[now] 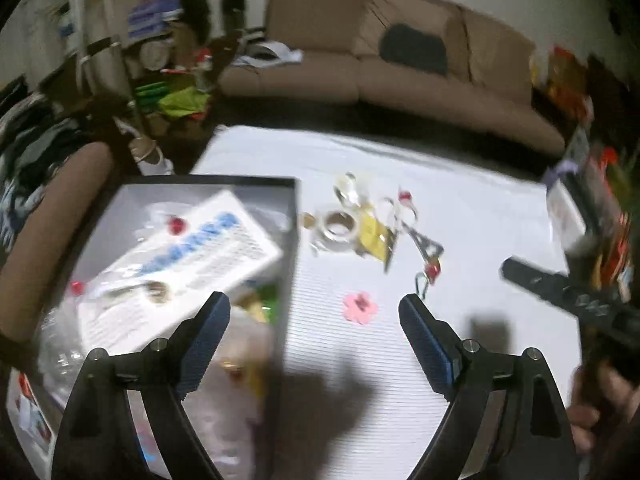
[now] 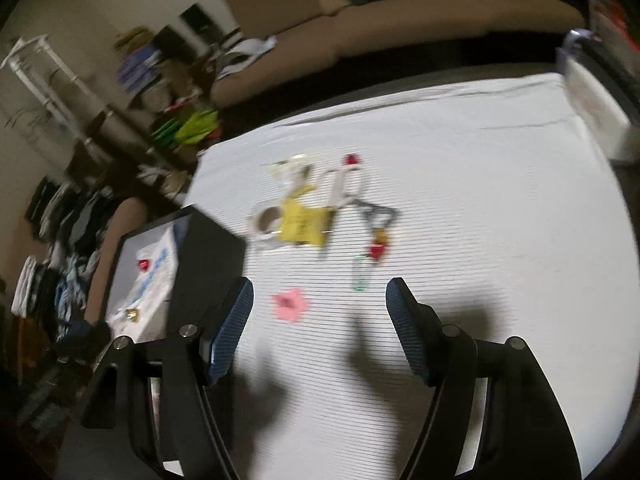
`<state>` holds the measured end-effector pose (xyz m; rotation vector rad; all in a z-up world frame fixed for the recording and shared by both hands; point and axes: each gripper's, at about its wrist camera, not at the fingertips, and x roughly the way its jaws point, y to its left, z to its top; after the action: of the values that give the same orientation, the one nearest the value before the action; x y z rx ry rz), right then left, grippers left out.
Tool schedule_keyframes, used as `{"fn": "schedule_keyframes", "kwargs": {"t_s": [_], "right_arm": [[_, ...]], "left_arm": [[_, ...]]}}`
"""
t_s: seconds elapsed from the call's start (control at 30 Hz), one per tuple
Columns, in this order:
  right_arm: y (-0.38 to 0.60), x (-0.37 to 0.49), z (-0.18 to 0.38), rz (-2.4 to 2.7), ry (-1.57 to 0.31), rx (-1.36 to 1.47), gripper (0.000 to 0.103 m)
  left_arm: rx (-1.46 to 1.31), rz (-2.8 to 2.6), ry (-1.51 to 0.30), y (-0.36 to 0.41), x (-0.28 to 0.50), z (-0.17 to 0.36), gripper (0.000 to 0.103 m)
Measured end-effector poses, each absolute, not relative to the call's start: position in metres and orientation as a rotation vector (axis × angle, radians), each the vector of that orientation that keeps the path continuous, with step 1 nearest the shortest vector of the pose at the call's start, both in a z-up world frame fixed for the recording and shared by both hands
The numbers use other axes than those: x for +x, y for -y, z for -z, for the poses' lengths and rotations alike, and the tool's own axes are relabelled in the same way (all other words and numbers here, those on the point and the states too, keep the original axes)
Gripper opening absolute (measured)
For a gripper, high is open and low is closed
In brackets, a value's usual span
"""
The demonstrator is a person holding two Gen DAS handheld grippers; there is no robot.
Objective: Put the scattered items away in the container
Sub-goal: 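Move the left tool to the table and grasp the pink flower clip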
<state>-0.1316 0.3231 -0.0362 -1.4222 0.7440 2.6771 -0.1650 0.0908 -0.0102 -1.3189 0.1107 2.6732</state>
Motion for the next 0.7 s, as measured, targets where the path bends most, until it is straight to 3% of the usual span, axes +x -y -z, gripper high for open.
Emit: {"fn": "schedule_keyframes", "kwargs": {"t_s": [0.13, 0.23, 0.27, 0.33, 0.5, 0.53, 0.57, 0.6, 0.7], "right_arm": [[-0.349, -0.123, 0.040, -2.622, -0.728, -1.408, 0.067], [-0.362, -0.117, 0.046, -2.586, -0.728, -1.428, 0.067], [-0.364, -0.115, 0.048, -2.577, -0.708, -1.441, 0.067], [-0.368, -0.111, 0.051, -2.557, -0.642, -1.467, 0.067], [-0.379, -0.111, 0.061, -2.537, -0.621, -1.512, 0.067], [-0.381, -0.111, 0.063, -2.538, -0.635, -1.515, 0.067], [-0.383, -0.111, 0.064, -2.538, -0.642, -1.517, 0.067], [-0.384, -0.111, 0.065, -2.540, -0.643, -1.518, 0.067], [-0.387, -0.113, 0.066, -2.545, -0.648, -1.521, 0.067]], "left_arm": [[-1.343, -2.650, -0.178, -0.131, -0.185, 0.044, 0.089], [-1.410, -2.684, -0.296, -0.145, -0.206, 0.081, 0.079], [-1.470, -2.670, -0.281, -0.146, -0.213, 0.097, 0.070], [-1.562, -2.622, -0.162, -0.141, -0.222, 0.122, 0.062], [-1.573, -2.589, -0.009, -0.144, -0.233, 0.152, 0.053], [-1.561, -2.597, -0.005, -0.145, -0.235, 0.155, 0.041], [-1.558, -2.605, -0.006, -0.147, -0.236, 0.157, 0.012], [-1.567, -2.612, -0.010, -0.148, -0.236, 0.159, 0.005], [-1.588, -2.596, 0.084, -0.143, -0.236, 0.156, 0.004]]}}
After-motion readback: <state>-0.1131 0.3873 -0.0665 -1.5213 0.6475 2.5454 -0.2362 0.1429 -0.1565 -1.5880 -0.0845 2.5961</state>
